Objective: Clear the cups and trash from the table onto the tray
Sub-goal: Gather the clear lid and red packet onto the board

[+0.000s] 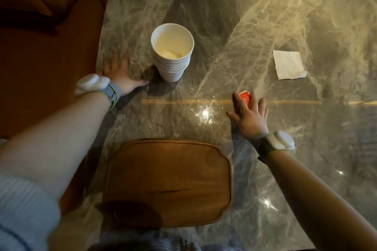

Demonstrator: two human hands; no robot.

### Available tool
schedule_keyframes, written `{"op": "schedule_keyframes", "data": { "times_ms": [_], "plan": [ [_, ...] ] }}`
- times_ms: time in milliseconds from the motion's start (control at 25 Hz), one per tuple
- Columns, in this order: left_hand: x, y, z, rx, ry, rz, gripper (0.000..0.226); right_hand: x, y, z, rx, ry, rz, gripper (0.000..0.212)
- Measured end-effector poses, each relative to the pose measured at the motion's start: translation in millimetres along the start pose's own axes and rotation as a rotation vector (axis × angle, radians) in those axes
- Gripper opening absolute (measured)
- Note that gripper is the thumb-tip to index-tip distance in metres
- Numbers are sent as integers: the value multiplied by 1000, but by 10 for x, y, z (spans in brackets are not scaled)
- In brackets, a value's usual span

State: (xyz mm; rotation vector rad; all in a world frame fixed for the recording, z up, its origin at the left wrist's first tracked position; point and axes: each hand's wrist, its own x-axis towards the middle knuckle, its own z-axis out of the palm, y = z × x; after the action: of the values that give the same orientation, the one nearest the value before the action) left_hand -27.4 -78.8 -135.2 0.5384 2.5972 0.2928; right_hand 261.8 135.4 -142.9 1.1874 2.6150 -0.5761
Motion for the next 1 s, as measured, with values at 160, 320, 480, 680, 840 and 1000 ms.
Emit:
{"op": "schedule_keyframes", "data": {
  "times_ms": [160,320,480,680,840,1000],
  "plan": [
    [63,17,-28,21,15,43,91,-76,-66,48,49,140,-89,47],
    [-32,-12,-58,52,92,51,83,-165,-159,86,7,221,-137,41],
    [-332,-79,-20,-19,77,69,84,-173,-157,16,60,207,-93,50],
    [-1113,-126,38,-84,111,228,80,-558,-201,-103,195,261,-165,55],
    [-1861,-139,206,-20,81,355,80,-1105,-393,42,224,196,-317,52],
    [-2290,-248,424,74,59,372,81,-1510,-433,242,147,127,-384,50]
  ]
}}
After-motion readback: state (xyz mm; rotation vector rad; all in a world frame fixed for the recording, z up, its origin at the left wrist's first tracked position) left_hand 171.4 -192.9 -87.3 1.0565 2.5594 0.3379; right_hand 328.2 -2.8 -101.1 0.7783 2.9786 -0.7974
